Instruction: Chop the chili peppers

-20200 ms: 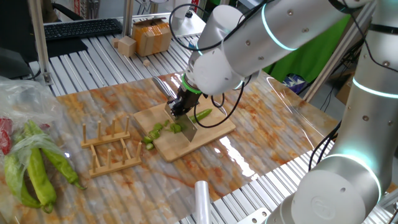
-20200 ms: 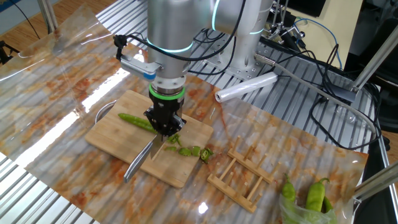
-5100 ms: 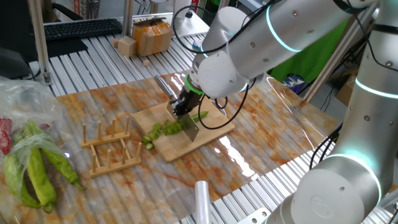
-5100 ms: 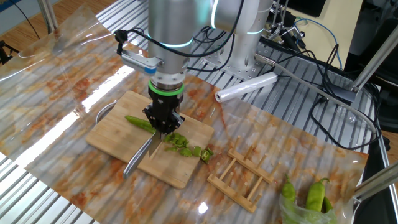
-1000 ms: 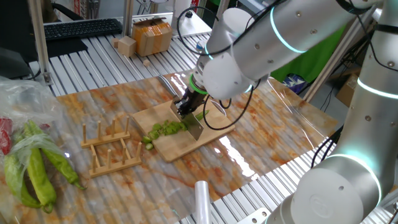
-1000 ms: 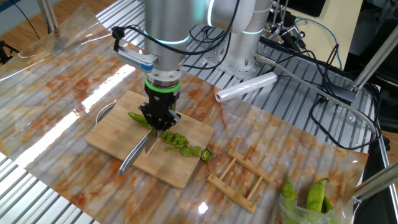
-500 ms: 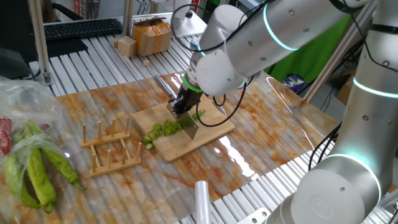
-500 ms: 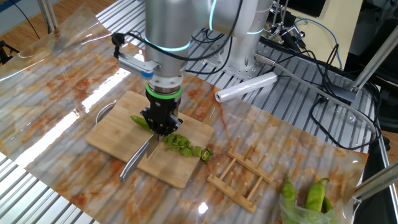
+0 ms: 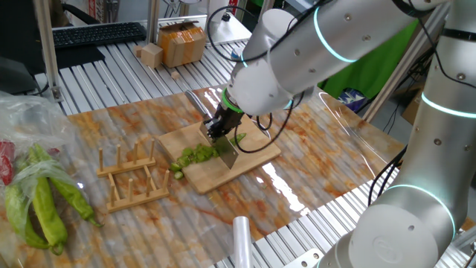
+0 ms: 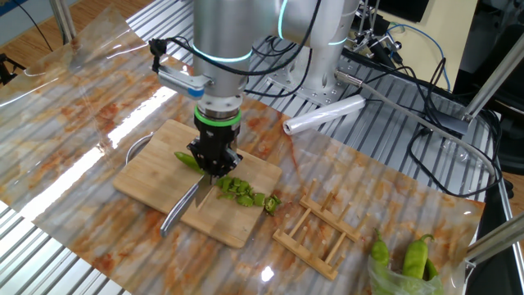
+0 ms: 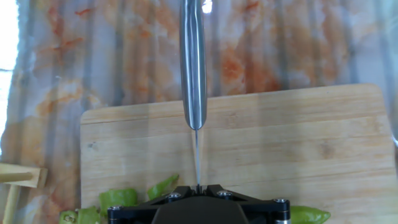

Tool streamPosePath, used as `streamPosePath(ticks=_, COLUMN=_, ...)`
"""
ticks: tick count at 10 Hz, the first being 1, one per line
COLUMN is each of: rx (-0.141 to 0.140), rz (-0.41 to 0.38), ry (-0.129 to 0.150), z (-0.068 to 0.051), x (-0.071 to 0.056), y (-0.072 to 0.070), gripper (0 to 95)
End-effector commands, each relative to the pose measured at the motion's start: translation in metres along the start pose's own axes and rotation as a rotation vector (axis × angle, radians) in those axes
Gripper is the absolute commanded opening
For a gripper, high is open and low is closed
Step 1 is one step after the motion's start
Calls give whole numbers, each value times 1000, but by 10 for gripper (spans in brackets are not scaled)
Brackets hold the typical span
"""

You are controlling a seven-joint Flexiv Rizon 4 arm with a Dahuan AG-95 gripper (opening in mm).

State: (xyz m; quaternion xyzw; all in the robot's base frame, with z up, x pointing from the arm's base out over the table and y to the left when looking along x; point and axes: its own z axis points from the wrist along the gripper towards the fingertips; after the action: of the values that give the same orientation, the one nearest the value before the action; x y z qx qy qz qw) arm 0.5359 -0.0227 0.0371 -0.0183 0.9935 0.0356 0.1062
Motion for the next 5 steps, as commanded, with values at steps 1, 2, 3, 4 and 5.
streamPosePath(ticks=1, rx=21, rz=1, ry=3, z=0, x=3, y=-3, gripper=0)
streamPosePath(ticks=2, rx=12, rz=5, ry=-1, z=0, x=2, y=-2, gripper=0)
streamPosePath(ticks=3, rx=8, rz=13, ry=1, z=-3, x=-3, y=4, gripper=0)
streamPosePath(ticks=4, rx=22, rz=14, ry=4, z=-4, x=-5, y=8, gripper=0)
streamPosePath(ticks=5, rx=30, rz=12, ry=2, z=-3, x=-6, y=7, gripper=0)
